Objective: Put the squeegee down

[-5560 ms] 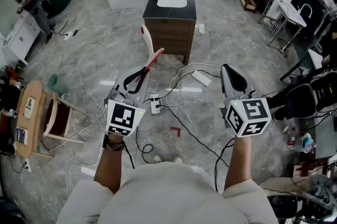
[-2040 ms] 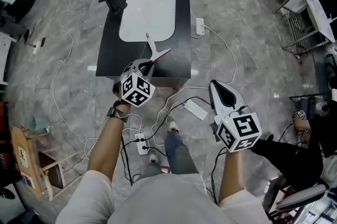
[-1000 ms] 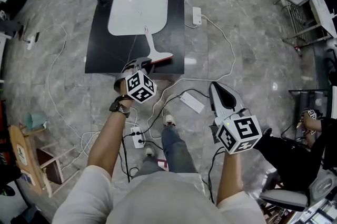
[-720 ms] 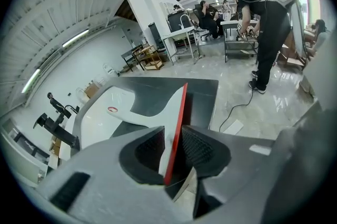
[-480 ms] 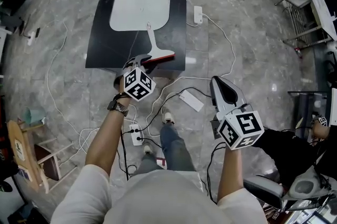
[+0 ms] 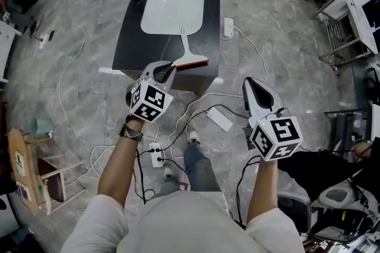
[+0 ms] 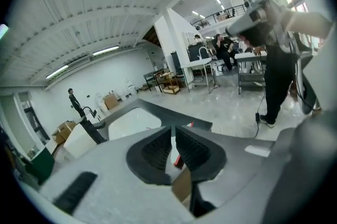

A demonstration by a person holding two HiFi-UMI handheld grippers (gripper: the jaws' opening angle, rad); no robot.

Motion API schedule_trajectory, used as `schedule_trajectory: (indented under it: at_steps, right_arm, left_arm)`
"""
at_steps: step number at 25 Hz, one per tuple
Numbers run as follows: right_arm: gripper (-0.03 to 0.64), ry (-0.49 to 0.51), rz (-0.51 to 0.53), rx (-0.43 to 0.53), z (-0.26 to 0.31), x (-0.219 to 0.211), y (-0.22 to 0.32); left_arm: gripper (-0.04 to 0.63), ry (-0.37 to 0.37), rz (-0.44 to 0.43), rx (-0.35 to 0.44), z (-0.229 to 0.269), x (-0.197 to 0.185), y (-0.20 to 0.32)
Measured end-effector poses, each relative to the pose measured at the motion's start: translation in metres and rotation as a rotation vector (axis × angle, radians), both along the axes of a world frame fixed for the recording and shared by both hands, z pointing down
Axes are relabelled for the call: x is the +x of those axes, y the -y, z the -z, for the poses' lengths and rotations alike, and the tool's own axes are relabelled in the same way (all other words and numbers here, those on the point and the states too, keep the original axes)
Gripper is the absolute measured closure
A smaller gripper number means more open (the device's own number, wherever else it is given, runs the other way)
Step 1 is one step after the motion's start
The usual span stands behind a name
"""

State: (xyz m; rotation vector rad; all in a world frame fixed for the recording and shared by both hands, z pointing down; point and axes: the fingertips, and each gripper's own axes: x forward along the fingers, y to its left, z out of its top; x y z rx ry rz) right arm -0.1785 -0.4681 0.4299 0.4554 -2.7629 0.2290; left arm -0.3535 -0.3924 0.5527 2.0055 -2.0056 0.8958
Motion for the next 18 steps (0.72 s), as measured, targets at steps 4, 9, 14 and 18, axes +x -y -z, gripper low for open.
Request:
schedule_trajectory:
  at_steps: [4,9,14,18]
  right_arm:
    - [0.611,0.019,0.015,0.066,0.035,0.004,-0.04]
    - [0.611,0.074,0.023,0.136,0.084,0.014,-0.102]
    - [0.611,0.103,0.043,0.171,0.12,0.025,-0.148]
    - [0.612,0.106,0.049,0.208,0.135,0.041,-0.199]
  left_arm:
    - [0.589,-0.044,0.034,0.153,0.074,0.015,-0.049]
    - [0.589,-0.015,0.048,0.249,0.142,0.038,-0.12]
    - [0.589,-0.041,0.071,0.312,0.187,0.061,-0.173]
    - [0.589,-0.053,0.086,0.373,0.218,0.077,-0.228]
